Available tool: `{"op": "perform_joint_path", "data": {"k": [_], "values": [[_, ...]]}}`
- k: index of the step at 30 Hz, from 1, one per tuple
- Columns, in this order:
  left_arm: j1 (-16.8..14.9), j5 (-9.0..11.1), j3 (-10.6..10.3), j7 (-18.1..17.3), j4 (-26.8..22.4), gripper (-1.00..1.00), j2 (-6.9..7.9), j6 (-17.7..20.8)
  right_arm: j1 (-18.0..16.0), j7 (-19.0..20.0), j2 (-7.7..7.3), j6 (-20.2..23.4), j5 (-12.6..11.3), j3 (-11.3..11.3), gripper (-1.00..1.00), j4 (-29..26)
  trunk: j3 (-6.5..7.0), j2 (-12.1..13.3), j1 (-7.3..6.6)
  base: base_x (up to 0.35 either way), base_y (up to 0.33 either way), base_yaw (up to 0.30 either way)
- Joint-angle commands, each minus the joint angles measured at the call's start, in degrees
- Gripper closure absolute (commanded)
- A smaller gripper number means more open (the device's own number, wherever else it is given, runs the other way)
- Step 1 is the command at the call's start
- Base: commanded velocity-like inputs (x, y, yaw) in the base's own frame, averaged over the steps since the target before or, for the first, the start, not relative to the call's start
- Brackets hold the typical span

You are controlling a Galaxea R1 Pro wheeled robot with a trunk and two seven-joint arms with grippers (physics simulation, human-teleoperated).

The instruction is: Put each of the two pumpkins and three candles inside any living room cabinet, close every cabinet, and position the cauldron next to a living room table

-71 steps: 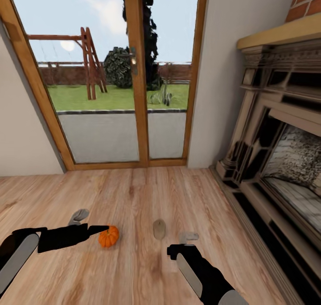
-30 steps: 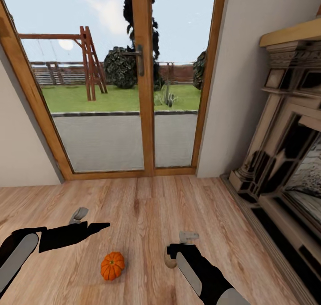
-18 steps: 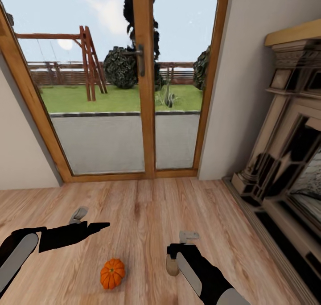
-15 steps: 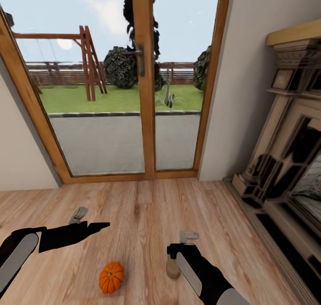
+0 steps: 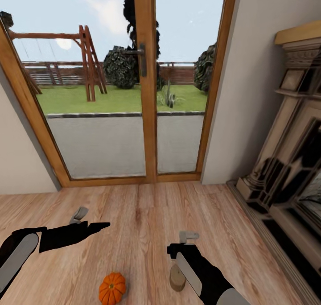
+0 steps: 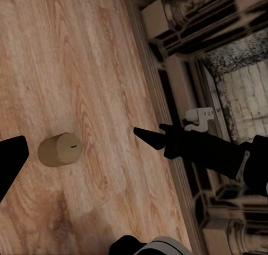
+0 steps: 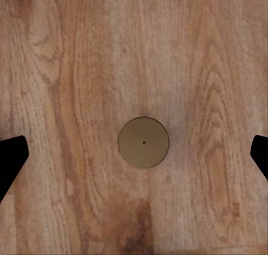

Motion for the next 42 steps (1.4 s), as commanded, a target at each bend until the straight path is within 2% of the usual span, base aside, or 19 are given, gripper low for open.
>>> {"op": "perform_joint_path", "data": {"k": [1, 8, 21, 42], "values": [[0.0, -0.1, 0.0, -0.3, 0.0, -1.0, 0.05, 0.1, 0.0, -0.5, -0.04, 0.1, -0.5, 0.2, -1.0, -0.1, -0.05, 0.0, 0.0, 0.053, -0.004, 0.0], [0.0, 0.1, 1.6, -0.3, 0.0, -1.0, 0.11, 0.1, 0.0, -0.5, -0.04, -0.1, -0.5, 0.3, -1.0, 0.0, -0.05, 0.0, 0.0, 0.013, -0.001, 0.0], [0.0, 0.1, 1.8, -0.3, 0.0, -1.0, 0.16, 0.2, 0.0, -0.4, -0.04, -0.1, 0.0, 0.5, -1.0, -0.2, -0.05, 0.0, 0.0, 0.0, 0.0, 0.0], [0.0, 0.1, 1.9, -0.3, 0.0, -1.0, 0.24, 0.2, 0.0, -0.3, -0.04, -0.2, 0.2, 0.9, -1.0, -1.1, -3.82, -8.4, 4.61, 0.0, 0.0, 0.0]]}}
